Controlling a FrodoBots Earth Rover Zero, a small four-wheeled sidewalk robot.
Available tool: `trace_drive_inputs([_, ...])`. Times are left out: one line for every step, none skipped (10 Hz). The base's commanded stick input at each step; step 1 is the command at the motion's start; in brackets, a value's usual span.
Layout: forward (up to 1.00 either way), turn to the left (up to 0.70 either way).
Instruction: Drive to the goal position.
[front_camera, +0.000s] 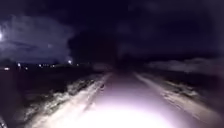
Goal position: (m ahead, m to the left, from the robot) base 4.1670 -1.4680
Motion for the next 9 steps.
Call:
trace_drive_inputs([0.85, 0.00])
trace_drive_inputs([0.85, 0.00])
trace_drive_inputs([0.85, 0.00])
trace_drive_inputs([0.85, 0.00])
trace_drive_inputs([0.85, 0.00])
trace_drive_inputs([0.85, 0.00])
trace_drive_inputs([0.85, 0.00])
trace_drive_inputs([0.85, 0.00])
trace_drive_inputs([0.85, 0.00])
